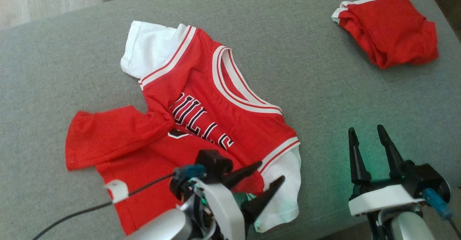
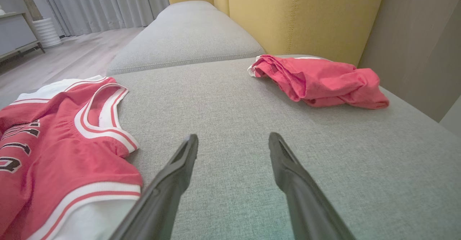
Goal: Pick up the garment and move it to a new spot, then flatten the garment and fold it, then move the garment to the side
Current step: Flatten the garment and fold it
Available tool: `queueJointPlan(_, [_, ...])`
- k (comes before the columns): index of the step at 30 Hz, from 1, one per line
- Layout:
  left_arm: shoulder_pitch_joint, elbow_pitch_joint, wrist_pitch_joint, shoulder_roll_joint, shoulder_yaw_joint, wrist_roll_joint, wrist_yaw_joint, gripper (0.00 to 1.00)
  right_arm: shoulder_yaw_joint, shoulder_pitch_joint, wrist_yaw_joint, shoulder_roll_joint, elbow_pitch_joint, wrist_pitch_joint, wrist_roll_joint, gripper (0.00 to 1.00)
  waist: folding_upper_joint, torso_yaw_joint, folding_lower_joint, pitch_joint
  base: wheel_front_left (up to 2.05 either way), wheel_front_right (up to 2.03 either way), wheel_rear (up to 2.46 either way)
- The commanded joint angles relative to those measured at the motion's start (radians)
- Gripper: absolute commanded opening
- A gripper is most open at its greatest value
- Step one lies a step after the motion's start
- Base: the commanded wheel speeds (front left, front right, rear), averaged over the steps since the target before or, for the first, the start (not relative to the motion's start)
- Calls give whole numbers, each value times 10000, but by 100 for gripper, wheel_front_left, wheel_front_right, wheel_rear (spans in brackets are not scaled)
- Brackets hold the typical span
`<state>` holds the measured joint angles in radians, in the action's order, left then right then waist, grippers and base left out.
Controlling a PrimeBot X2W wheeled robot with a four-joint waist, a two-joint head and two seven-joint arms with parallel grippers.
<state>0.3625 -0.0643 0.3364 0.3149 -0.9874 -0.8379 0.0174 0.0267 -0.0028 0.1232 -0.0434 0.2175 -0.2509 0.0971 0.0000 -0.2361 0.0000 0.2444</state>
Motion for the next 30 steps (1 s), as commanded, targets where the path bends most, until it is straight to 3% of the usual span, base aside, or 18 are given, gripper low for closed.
queueJointPlan(1, [97,-369,-290,248,612,108,146,100,170,-183,75,-68,-278,-109,37,100,0,-4,0,-19,0,0,0])
queueJointPlan(8, [877,682,-1102,1158,1600,1900,1810,100,151,-155,75,-68,-322,-109,-7,100,0,210,0,-73,0,0,0])
queueJointPlan(13, [1696,2303,-1021,1402,1872,2557,2414,100,311,-248,75,-68,-351,-109,-52,100,0,272,0,-56,0,0,0])
queueJointPlan(17, [2115,2959,-917,1321,1827,2692,2372,100,309,-255,75,-68,-388,-109,-64,100,0,306,0,-22,0,0,0])
queueJointPlan(23, [2547,4382,26,1218,1211,2713,1692,100,346,-263,75,-68,-349,-109,-115,100,0,273,0,28,0,0,0])
queueJointPlan(24, [2567,4575,166,1178,1181,2612,1579,43,352,-265,75,-68,-352,-109,-111,100,0,256,0,30,0,0,0])
queueJointPlan(25, [2627,4734,203,1173,1162,2594,1507,0,359,-267,75,-68,-359,-109,-109,100,0,237,0,40,0,0,0])
queueJointPlan(30, [3188,5451,-1177,932,1955,2420,1756,0,404,-305,75,-68,-385,-109,-117,100,0,179,0,145,0,0,0])
